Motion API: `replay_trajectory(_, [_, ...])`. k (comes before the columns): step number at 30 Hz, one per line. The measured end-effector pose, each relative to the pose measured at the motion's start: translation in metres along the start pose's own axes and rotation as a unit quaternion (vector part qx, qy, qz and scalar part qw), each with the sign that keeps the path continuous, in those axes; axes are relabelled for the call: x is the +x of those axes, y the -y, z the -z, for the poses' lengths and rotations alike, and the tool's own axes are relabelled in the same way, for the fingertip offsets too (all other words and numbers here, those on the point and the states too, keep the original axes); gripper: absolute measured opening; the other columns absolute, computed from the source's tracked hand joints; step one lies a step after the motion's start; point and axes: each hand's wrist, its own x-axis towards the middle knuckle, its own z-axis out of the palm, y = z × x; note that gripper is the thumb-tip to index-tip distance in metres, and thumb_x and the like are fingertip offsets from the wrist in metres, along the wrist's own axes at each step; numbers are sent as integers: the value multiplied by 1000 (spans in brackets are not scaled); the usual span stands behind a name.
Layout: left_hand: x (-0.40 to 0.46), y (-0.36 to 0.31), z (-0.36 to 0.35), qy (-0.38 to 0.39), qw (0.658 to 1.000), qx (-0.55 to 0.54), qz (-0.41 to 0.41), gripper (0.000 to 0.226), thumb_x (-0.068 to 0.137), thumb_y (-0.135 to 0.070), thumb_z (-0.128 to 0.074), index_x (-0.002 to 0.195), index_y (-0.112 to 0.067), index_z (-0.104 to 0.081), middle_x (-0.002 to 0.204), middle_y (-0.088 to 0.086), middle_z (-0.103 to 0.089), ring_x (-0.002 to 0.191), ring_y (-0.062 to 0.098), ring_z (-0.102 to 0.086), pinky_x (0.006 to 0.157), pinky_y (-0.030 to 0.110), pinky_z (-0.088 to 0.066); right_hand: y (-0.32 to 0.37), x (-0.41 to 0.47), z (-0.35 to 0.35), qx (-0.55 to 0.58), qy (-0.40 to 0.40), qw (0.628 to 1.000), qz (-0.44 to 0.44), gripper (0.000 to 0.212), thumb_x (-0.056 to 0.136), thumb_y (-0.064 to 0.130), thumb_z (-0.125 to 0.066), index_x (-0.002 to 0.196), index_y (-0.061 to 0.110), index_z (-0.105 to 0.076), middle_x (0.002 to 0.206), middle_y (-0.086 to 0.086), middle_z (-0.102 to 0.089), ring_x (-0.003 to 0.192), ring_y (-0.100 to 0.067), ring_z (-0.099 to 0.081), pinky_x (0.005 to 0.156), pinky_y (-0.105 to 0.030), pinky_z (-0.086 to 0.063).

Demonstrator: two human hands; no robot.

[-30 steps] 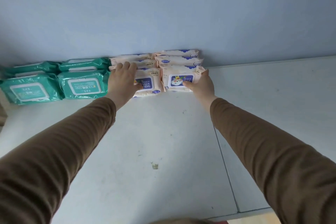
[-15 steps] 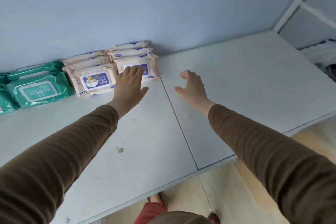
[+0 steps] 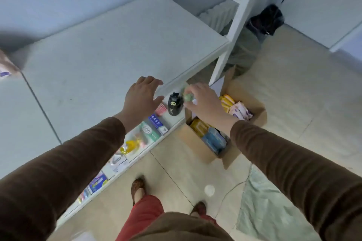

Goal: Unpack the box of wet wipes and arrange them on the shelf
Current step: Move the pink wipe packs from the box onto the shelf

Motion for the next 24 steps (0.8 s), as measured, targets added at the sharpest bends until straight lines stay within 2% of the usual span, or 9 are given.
replay_trajectory(4, [29,-77,-54,36,998,-49,-1,40,90,-33,-61,128,-23,-59,124,-3,-60,116,22,-50,88,38,-46,-101,-30,11,16,36,997,-73,26,90,31,-62,114,22,-59,116,1,-60,111,-23,-53,89,-41,-47])
replay_trajectory(6, [46,-102,-83,56,997,-59,-1,38,91,-34,-60,128,-23,-59,125,-4,-59,117,21,-50,88,38,-47,-145,-35,12,37,51,992,-110,26,90,27,-62,115,20,-60,118,0,-61,112,-22,-54,90,-36,-46])
replay_trajectory(8, [64,-120,-117,81,994,-68,0,39,91,-34,-62,128,-23,-59,128,-4,-59,119,21,-50,90,38,-47,-188,-36,11,56,68,985,-150,27,92,24,-63,118,16,-61,119,-2,-60,111,-20,-55,84,-29,-41])
replay_trajectory(11, [94,-144,-174,137,987,-87,0,40,90,-31,-63,128,-20,-59,125,1,-59,119,24,-51,90,41,-50,-260,-34,-3,73,105,964,-232,30,95,24,-60,124,14,-58,123,-3,-61,112,-21,-58,79,-26,-38])
replay_trajectory(13, [103,-156,-206,176,980,-87,10,38,89,-28,-60,127,-21,-60,122,2,-59,116,25,-52,89,43,-50,-297,-37,-15,96,127,946,-283,37,96,22,-56,133,15,-52,130,-4,-61,118,-23,-59,87,-33,-47])
replay_trajectory(15, [114,-169,-243,213,974,-81,6,37,90,-27,-58,126,-22,-59,123,1,-58,116,26,-52,90,44,-49,-336,-38,-27,123,147,924,-329,44,97,20,-55,139,15,-47,135,-6,-60,123,-25,-58,99,-41,-48])
replay_trajectory(19, [136,-195,-313,281,956,-78,11,40,92,-28,-59,131,-22,-55,131,-1,-53,124,22,-48,93,37,-46,-403,-33,-56,145,182,898,-373,44,96,23,-59,138,15,-48,133,-5,-60,122,-24,-59,101,-39,-47])
replay_trajectory(21, [149,-207,-349,307,948,-76,14,43,93,-30,-59,135,-23,-51,134,-1,-51,126,22,-48,96,40,-48,-436,-27,-75,140,200,895,-372,45,95,26,-60,137,15,-49,133,-4,-59,121,-24,-58,100,-37,-47])
replay_trajectory(24, [167,-224,-406,342,938,-53,13,48,92,-31,-61,138,-26,-47,138,-2,-49,127,23,-47,95,43,-50,-488,-11,-111,126,230,896,-360,41,93,24,-59,130,9,-54,128,-10,-63,116,-29,-60,97,-42,-49])
